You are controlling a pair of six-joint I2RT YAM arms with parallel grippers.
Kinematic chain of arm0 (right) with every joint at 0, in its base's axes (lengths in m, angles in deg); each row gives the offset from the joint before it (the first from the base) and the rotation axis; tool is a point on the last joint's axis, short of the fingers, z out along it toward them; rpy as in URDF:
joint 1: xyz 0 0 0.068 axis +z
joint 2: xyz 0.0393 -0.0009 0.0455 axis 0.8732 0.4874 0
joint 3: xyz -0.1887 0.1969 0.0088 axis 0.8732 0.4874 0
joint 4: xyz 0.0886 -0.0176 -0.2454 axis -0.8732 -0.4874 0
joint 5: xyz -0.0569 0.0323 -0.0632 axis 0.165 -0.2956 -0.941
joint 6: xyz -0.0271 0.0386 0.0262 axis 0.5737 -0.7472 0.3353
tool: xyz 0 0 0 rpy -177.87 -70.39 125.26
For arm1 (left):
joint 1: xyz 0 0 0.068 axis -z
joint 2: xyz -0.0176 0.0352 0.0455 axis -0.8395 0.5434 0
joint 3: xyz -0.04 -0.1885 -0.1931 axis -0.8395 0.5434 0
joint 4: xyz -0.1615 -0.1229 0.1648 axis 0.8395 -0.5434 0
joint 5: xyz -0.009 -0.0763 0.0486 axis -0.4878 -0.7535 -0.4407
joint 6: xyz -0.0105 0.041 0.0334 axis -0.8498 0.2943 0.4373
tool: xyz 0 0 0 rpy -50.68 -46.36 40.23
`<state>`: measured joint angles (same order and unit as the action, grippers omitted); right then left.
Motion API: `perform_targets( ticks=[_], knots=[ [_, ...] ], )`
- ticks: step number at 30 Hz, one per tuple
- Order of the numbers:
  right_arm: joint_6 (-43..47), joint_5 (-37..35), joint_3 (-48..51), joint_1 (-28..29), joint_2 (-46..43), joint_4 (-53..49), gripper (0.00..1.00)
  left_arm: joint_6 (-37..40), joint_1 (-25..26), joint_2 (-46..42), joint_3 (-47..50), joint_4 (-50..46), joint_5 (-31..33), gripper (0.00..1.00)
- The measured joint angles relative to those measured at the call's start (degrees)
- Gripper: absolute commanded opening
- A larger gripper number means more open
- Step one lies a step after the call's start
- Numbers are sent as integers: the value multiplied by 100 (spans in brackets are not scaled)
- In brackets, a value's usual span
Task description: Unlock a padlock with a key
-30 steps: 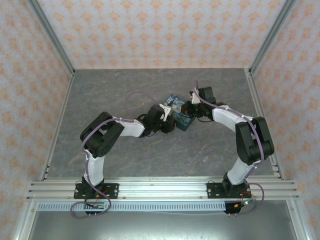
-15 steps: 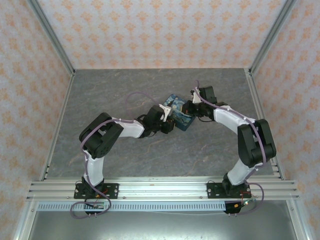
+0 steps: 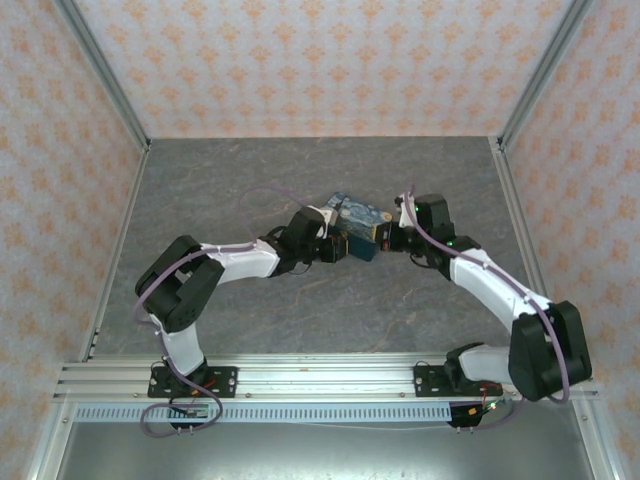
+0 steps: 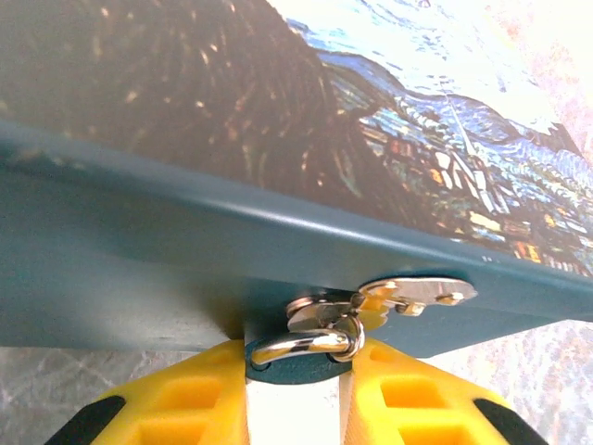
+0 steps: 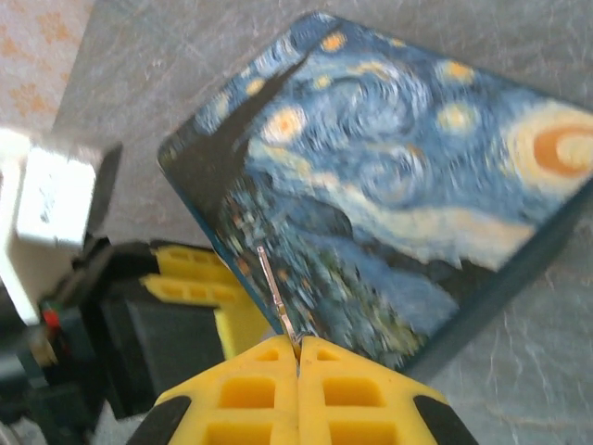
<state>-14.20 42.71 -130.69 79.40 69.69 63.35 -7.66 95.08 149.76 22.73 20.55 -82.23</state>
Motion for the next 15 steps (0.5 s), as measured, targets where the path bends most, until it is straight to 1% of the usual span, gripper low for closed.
perform_targets(
  ticks=[6,15],
  knots=[
    [118,-66,802,352,-509,190,0,-664,0,-28,-175,-310,-299,23],
    [341,-459,1504,920,-573,909,0,-1510,0,-44,-557,-826,-415,19]
  ],
)
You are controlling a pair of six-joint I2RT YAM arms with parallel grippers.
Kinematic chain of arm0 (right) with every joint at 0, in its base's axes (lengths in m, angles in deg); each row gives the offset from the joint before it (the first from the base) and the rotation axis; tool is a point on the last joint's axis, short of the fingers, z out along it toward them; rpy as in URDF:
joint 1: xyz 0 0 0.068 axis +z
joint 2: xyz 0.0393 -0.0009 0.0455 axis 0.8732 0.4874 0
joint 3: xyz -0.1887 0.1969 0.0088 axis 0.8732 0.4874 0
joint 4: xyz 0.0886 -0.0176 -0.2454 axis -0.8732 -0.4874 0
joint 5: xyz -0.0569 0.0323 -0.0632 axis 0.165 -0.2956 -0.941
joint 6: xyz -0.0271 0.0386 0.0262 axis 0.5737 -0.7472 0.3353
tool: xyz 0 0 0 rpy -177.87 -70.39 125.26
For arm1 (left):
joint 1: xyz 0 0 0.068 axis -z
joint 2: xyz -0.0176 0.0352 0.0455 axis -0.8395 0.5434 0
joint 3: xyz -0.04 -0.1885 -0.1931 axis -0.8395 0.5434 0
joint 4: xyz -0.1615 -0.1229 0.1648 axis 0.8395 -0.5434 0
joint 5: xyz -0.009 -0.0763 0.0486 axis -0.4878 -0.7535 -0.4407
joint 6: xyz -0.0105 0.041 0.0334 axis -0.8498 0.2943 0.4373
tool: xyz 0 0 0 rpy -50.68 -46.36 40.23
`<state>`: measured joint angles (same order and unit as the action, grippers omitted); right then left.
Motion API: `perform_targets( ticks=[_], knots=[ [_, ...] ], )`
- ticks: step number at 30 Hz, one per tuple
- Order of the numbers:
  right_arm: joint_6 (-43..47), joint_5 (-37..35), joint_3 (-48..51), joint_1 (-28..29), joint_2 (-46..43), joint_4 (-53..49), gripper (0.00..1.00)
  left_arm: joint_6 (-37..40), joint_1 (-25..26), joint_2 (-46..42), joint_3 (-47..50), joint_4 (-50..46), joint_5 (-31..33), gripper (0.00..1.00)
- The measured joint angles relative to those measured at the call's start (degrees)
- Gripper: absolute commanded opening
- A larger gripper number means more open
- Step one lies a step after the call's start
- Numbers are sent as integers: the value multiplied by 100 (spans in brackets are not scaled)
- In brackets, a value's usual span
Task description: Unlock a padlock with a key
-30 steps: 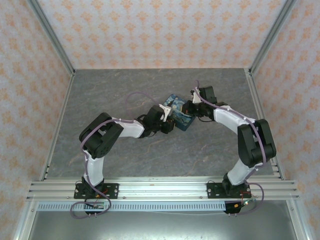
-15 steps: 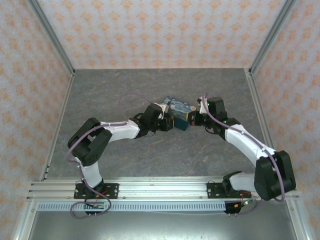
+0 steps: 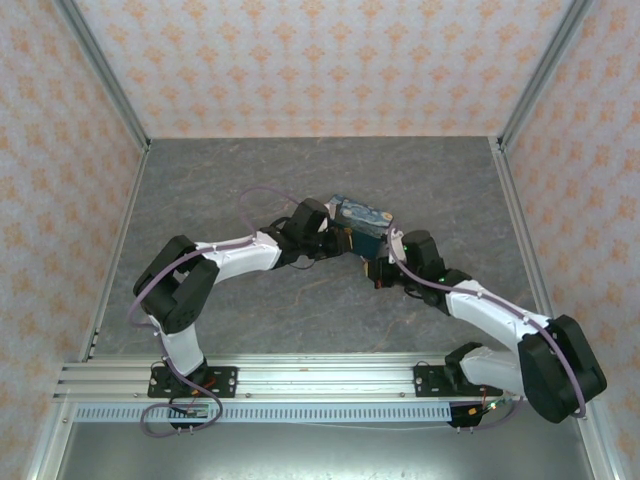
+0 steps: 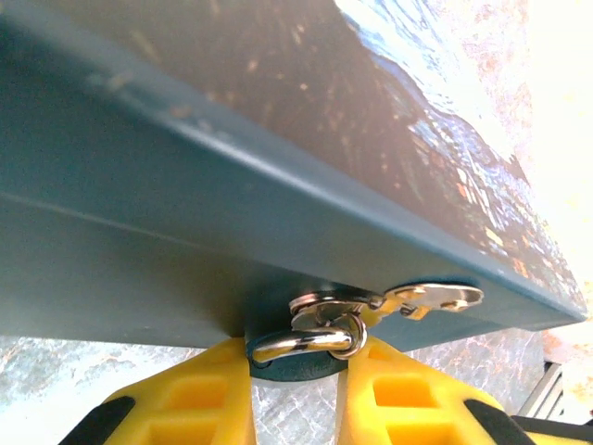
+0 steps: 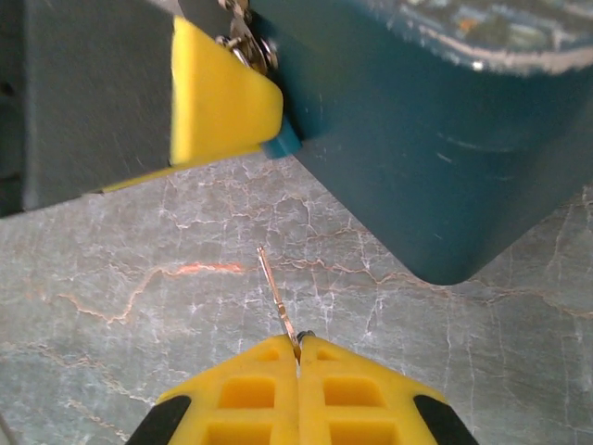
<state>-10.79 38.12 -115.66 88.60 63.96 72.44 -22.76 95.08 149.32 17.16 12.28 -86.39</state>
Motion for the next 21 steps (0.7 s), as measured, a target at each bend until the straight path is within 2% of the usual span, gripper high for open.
perform_targets(
  ticks=[9,21],
  knots=[
    [221,-326,68,197,341,509,0,-675,0,-17,0,-24,-151,19],
    [404,-474,-35,273,970,737,0,-977,0,-20,0,-22,-258,18]
  ],
)
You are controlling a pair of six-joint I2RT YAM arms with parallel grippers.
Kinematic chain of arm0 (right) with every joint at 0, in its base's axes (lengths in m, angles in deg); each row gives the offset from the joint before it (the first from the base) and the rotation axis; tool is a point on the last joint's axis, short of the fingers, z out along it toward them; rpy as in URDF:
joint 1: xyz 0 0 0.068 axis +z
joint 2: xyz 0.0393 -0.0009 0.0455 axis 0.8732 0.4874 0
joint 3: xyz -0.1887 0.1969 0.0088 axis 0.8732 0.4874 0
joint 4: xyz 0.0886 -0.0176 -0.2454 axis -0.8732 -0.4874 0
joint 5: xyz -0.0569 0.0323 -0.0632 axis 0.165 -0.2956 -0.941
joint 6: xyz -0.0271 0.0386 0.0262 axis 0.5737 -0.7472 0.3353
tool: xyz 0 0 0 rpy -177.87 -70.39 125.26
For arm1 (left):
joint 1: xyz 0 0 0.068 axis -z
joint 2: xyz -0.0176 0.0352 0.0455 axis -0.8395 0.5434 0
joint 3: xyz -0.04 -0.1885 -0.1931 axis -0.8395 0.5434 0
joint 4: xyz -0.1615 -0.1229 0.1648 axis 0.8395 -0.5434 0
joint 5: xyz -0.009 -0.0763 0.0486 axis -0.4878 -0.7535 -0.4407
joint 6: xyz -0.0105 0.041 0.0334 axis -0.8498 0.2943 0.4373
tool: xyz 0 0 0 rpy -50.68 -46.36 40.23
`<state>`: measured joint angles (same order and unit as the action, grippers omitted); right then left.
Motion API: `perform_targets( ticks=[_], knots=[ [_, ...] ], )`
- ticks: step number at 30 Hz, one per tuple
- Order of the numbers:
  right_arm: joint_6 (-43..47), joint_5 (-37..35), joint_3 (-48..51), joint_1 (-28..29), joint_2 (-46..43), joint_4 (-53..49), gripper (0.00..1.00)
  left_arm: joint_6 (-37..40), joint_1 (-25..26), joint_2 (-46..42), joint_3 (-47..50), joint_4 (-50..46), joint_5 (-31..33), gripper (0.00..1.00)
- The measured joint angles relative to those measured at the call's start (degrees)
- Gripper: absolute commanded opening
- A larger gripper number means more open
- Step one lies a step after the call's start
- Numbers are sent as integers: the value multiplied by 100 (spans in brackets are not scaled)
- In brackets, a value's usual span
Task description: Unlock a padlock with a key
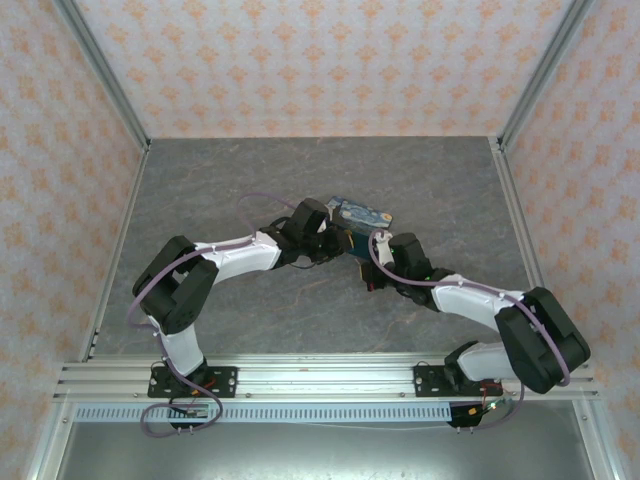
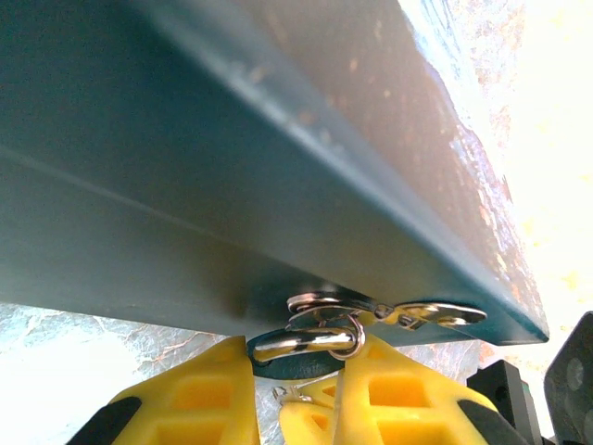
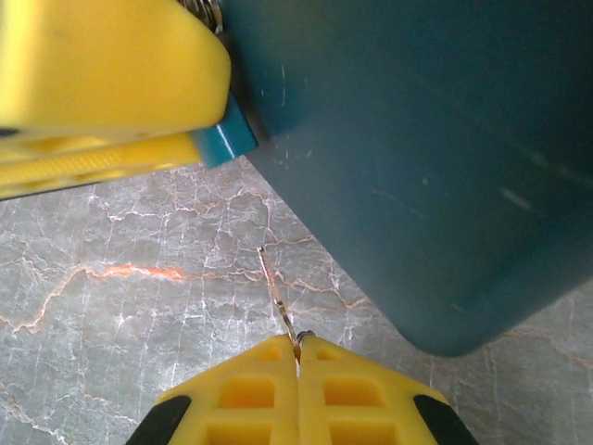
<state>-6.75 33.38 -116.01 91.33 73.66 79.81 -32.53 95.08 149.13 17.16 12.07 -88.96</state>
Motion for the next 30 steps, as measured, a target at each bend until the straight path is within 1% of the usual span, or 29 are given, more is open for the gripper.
perform_targets(
  ticks=[30],
  knots=[
    [26,-2,-341,11,249,173,0,-85,0,-13,0,7,11,18]
  ],
)
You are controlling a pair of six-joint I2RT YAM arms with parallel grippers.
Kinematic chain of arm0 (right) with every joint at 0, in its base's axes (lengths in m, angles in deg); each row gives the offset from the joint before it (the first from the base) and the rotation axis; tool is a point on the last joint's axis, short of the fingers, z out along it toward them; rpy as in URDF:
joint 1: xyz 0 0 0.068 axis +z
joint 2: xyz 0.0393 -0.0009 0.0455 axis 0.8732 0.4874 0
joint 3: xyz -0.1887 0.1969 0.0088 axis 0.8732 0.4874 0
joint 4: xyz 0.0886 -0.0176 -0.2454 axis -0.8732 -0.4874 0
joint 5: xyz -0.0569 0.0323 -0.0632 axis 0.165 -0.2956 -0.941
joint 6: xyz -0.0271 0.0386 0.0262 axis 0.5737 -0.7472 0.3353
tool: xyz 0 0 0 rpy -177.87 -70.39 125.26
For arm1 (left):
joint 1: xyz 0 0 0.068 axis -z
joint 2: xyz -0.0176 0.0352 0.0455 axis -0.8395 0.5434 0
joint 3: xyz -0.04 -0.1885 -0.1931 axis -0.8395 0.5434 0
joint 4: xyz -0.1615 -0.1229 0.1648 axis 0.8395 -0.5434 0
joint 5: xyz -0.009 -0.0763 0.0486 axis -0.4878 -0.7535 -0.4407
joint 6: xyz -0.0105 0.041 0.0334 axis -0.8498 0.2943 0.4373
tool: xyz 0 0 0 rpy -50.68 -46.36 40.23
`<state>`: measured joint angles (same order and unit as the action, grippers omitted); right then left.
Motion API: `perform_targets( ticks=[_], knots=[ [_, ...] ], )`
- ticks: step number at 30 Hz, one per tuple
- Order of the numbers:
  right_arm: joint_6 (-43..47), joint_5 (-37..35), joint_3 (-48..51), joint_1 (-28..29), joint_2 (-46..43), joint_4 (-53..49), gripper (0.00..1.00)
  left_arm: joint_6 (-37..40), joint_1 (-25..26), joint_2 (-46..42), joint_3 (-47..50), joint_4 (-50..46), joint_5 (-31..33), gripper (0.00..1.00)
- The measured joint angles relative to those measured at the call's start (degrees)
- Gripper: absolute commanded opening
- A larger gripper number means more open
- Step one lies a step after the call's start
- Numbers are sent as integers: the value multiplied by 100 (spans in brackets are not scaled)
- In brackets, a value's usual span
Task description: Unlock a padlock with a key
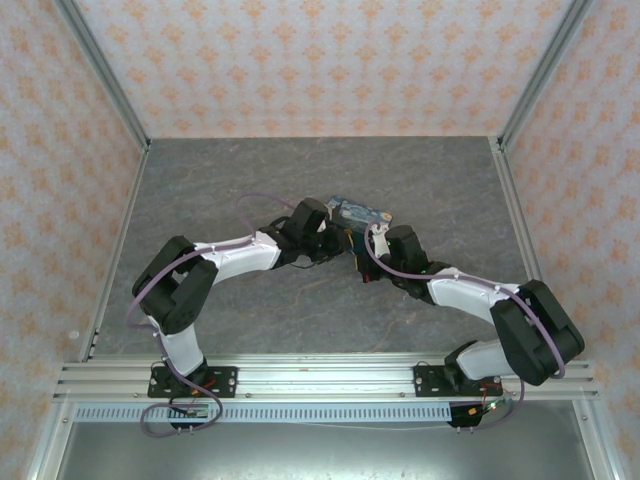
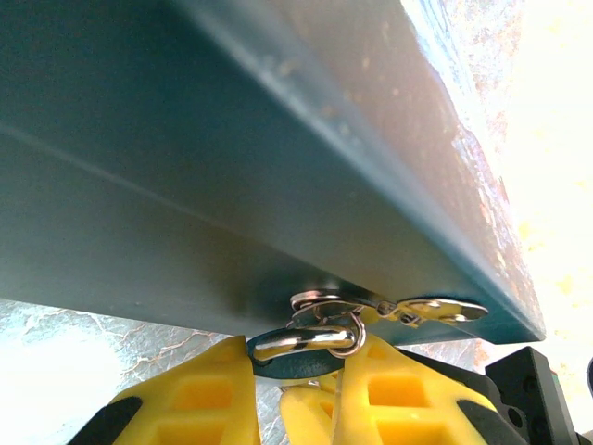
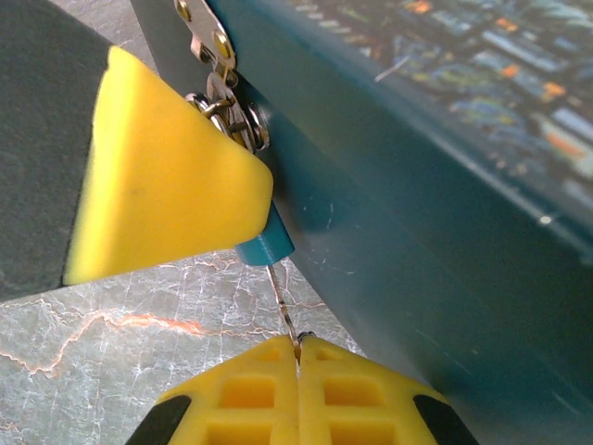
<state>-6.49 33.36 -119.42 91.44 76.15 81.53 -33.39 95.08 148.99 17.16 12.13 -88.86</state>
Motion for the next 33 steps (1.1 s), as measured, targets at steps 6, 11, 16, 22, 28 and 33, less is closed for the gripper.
perform_targets(
  ticks=[6,11,16,22,28,33],
  knots=[
    [-136,15,0,0,0,146,0,-107,-2,-33,0,72,57,18],
    [-262,7,4,0,22,358,0,-238,-13,-85,2,149,146,18],
    [-258,-28,4,0,24,426,0,-256,-22,-122,4,144,184,18],
    [-170,-133,4,0,20,420,0,-256,-22,-122,22,146,188,18],
    [-37,-219,4,0,-4,385,0,-256,-22,-122,22,146,188,18],
    [59,-310,7,0,-92,332,0,-256,-22,-122,22,146,186,18]
  ],
)
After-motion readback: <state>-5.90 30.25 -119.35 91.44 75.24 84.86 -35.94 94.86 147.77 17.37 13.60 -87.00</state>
